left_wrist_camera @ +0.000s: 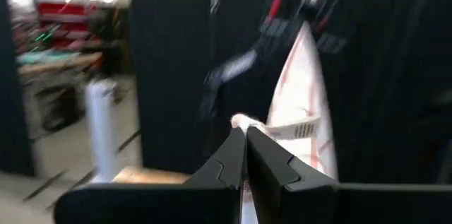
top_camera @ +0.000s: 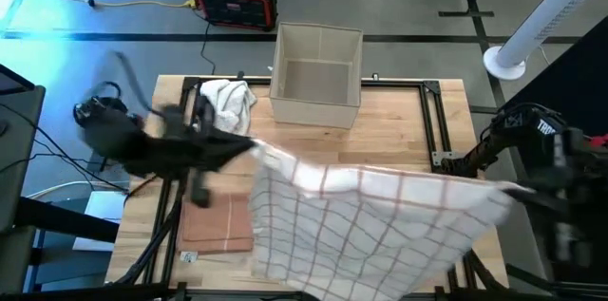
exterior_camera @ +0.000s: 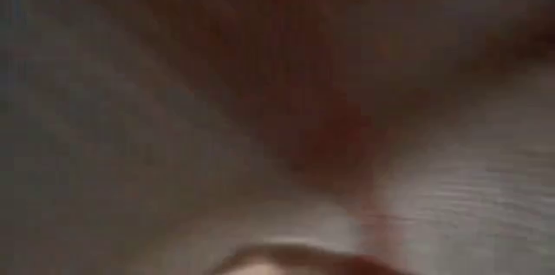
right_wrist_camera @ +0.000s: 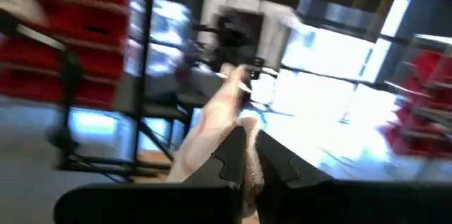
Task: Fold towel
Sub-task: Fold the right white towel
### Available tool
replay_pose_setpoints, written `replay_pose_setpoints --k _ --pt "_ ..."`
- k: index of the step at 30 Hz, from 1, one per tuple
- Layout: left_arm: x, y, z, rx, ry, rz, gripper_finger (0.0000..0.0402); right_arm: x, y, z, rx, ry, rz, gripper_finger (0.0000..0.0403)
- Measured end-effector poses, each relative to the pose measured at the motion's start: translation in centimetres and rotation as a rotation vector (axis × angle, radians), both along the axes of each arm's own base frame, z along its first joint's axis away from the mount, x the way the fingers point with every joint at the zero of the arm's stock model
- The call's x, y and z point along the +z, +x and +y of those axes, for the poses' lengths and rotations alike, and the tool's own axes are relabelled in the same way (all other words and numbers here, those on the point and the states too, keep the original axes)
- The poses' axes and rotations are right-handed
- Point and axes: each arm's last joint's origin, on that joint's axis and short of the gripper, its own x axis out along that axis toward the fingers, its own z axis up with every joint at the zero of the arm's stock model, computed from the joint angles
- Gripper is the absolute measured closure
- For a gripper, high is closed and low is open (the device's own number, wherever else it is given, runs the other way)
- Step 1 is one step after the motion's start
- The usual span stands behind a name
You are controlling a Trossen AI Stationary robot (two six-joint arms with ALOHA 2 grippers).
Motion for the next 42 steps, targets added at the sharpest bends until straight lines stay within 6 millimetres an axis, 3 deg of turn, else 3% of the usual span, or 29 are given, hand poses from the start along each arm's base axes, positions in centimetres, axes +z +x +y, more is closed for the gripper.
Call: replay_pose_setpoints --k 8,13,17,23,30,36,42 --pt "-3.3 3.6 3.0 0.126 0.13 0.167 0.0401 -4.5 1.1 -2.1 -0.074 0.037 -0.001 0.0403" --pt "-4.8 5.3 6.2 0.044 0.145 0.232 0.0402 -7.3 1.1 -4.8 -0.085 0.134 0.021 0.0403" --pt "-6.0 6.4 9.2 -0.029 0.098 0.28 0.0401 -7.5 1.8 -5.7 -0.098 0.176 0.059 0.0403" --pt "-7.4 7.2 12.6 -0.06 0.064 0.315 0.0401 -8.0 2.7 -8.9 -0.173 0.229 0.134 0.0403" --pt "-8.5 6.2 13.4 -0.113 0.103 0.472 0.0401 -9.9 4.6 -10.9 -0.26 0.37 0.289 0.0403" --pt "-10.3 5.4 12.3 -0.37 0.004 0.646 0.0402 -15.2 5.9 -10.1 -0.3 0.52 0.495 0.0403" --pt "-13.1 5.9 11.2 -0.49 -0.095 0.718 0.0401 -20.5 6.5 -9.4 -0.333 0.607 0.554 0.0403"
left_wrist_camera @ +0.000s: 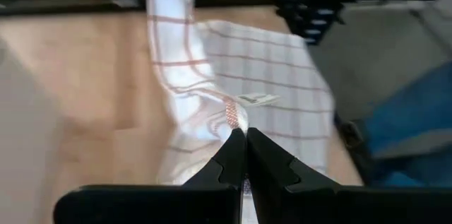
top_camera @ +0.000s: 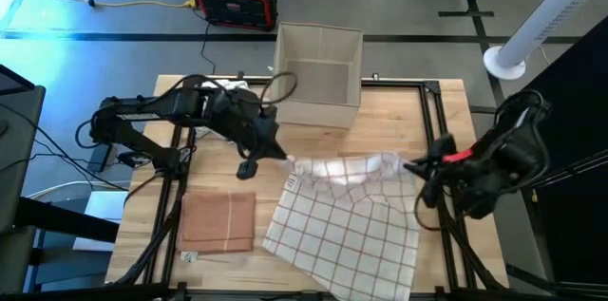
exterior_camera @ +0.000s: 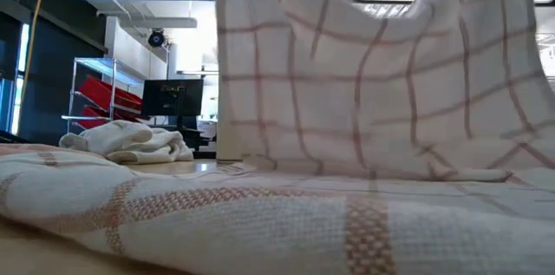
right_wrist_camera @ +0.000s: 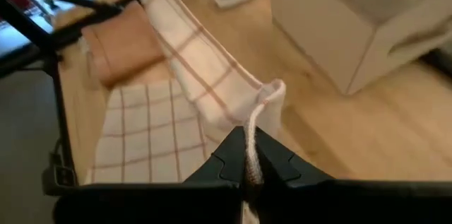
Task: Fold towel
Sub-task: Fold the right white towel
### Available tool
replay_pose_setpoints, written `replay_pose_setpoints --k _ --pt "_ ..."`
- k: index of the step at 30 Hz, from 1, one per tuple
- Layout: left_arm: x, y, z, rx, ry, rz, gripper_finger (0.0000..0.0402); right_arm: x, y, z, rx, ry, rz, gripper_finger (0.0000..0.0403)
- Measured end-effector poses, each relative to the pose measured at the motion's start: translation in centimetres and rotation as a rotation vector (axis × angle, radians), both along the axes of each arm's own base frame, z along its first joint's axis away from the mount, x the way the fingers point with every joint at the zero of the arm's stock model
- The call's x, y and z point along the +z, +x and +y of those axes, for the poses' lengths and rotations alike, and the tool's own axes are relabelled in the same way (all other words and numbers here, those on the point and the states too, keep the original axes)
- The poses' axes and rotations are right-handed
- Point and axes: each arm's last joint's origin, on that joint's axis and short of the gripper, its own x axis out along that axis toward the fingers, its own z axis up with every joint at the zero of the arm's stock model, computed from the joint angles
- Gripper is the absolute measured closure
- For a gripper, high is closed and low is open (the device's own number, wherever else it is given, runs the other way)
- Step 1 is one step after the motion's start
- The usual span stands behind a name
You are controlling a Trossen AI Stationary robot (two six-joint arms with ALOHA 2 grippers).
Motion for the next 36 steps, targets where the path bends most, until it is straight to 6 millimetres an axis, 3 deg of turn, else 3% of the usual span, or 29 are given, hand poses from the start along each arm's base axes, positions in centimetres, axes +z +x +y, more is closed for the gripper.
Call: replay_pose_setpoints --k 5,9,12,17,23,31,36 --pt "-4.4 1.7 0.9 -0.013 -0.186 -0.001 0.0402 -3.1 0.5 -0.7 0.09 0.059 -0.013 0.0403" --pt "-6.1 2.1 4.2 0.122 -0.229 -0.022 0.0402 -4.6 0.0 -2.9 0.153 0.084 -0.028 0.0403" --pt "-6.6 1.3 7.1 0.257 -0.155 0.016 0.0402 -5.4 -1.4 -5.4 0.114 0.058 -0.019 0.0403" --pt "-6.5 -0.6 11.1 0.413 0.029 0.033 0.0402 -5.2 -4.3 -9.2 -0.13 -0.073 -0.101 0.0403" --pt "-5.6 -3.1 14.9 0.55 0.211 0.019 0.0402 -3.6 -6.2 -11.2 -0.293 -0.286 -0.237 0.0403" --pt "-2.6 -7.9 16.0 0.649 0.355 -0.044 0.0402 -3.5 -5.9 -11.5 -0.263 -0.354 -0.186 0.0403" --pt "-1.2 -9.2 16.3 0.66 0.399 -0.141 0.0402 -2.6 -5.9 -11.8 -0.357 -0.457 -0.234 0.0403"
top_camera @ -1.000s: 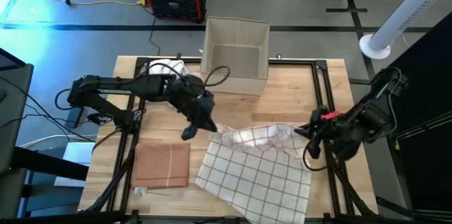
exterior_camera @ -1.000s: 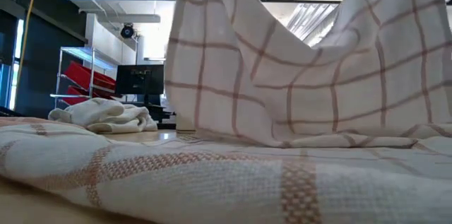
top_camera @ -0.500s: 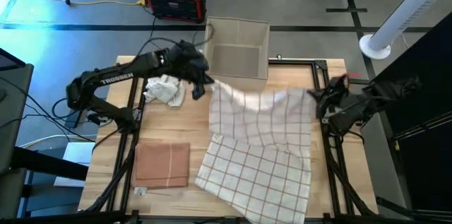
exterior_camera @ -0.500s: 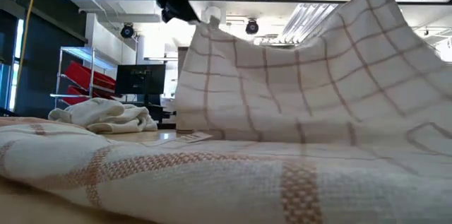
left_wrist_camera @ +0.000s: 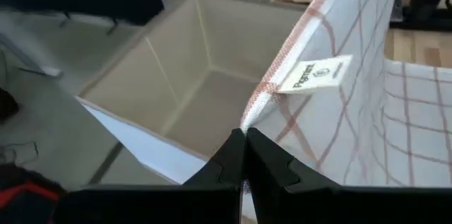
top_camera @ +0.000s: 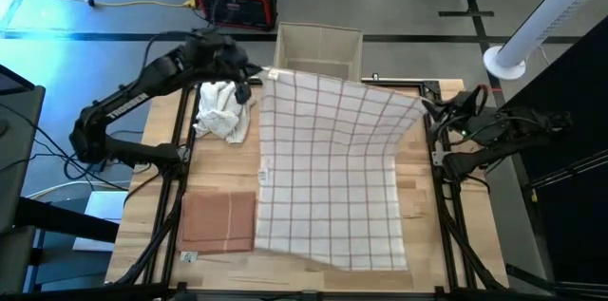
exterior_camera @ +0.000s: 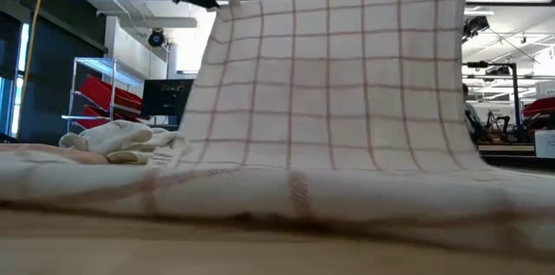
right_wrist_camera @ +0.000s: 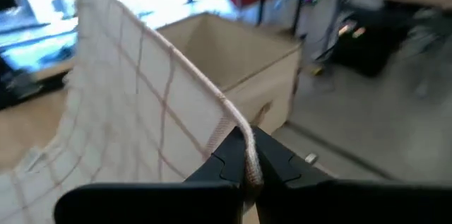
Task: Fold towel
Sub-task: Fold the right white towel
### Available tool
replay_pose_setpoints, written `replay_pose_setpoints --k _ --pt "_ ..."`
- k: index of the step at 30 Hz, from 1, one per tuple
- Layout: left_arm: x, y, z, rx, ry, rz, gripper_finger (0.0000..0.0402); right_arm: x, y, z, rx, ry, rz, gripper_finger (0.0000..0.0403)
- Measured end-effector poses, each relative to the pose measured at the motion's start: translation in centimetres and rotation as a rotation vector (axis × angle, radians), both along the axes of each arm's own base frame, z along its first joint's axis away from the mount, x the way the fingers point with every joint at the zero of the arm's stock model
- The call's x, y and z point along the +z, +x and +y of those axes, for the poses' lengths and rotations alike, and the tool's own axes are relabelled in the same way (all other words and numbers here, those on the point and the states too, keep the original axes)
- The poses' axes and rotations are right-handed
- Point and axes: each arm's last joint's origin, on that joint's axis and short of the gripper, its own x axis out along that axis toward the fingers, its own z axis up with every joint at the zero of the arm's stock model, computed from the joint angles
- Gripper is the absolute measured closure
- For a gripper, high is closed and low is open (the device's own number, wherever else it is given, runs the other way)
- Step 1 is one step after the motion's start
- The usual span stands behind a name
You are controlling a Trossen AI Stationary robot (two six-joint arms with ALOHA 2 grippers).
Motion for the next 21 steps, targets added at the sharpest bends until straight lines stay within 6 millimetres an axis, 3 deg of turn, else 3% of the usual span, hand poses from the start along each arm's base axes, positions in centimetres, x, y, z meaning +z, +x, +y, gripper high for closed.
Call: replay_pose_setpoints --k 4,8,15,21 --pt "0.0 0.1 0.2 -0.043 -0.044 -0.034 0.0402 1.0 0.4 0.2 0.076 -0.009 -0.059 0.0403" --pt "-1.0 0.4 -0.8 -0.15 -0.172 0.005 0.0402 0.3 0.9 0.8 0.286 0.162 -0.051 0.0403" --pt "-3.1 0.7 -4.7 -0.288 -0.379 0.236 0.0402 -4.3 2.6 2.5 0.508 0.621 0.136 0.0403" --pt "-4.3 2.4 -9.3 -0.41 -0.511 0.275 0.0402 -8.7 4.5 4.4 0.675 0.954 0.297 0.0403"
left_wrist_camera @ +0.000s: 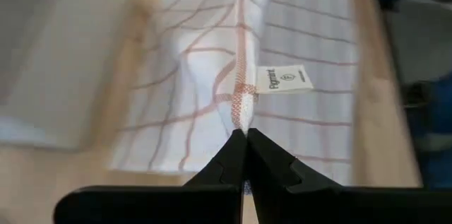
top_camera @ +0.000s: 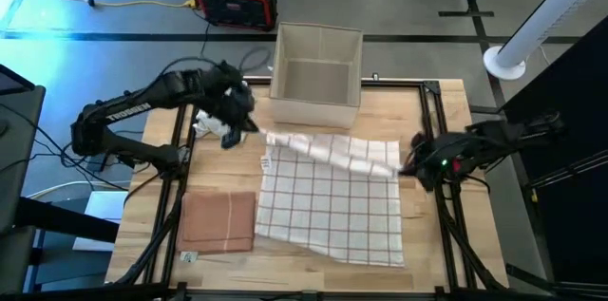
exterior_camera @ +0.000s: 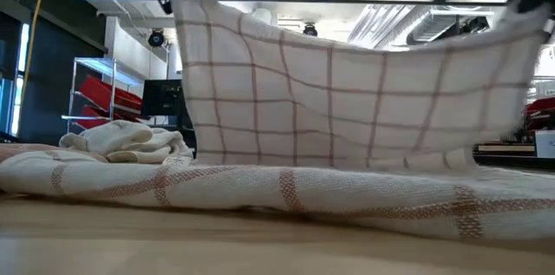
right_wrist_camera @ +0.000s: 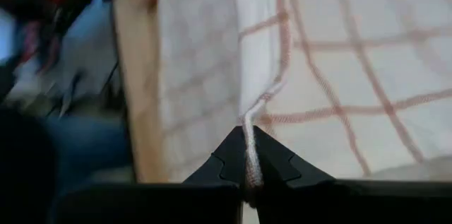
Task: Fold towel
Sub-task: Fold the right white towel
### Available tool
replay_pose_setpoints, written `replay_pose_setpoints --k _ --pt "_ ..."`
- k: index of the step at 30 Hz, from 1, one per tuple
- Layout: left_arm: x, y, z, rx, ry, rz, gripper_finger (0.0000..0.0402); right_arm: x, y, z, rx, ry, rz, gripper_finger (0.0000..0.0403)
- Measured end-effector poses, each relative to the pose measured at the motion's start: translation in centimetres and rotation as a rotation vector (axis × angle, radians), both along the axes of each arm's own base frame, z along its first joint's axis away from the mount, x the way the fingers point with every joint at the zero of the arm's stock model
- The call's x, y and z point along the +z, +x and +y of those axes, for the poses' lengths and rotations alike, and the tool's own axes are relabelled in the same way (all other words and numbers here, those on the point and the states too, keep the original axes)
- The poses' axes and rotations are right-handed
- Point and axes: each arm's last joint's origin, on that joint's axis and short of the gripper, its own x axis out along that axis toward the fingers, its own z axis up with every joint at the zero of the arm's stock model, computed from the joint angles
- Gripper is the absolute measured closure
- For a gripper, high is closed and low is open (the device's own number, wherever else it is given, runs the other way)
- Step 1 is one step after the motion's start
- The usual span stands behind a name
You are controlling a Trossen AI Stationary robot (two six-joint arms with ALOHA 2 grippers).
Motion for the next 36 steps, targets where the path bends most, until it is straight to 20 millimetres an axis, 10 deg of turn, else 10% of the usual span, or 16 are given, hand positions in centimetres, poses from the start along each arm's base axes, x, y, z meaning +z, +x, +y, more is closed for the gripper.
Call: replay_pose_setpoints --k 8,36 --pt "-6.9 1.7 -5.7 -0.09 -0.292 0.078 0.0402 -1.4 2.2 2.7 0.178 0.16 -0.018 0.0403" --pt "-16.5 2.5 -17.3 -0.322 -0.572 0.195 0.0396 -10.1 6.8 13.4 0.713 0.338 0.335 0.0402"
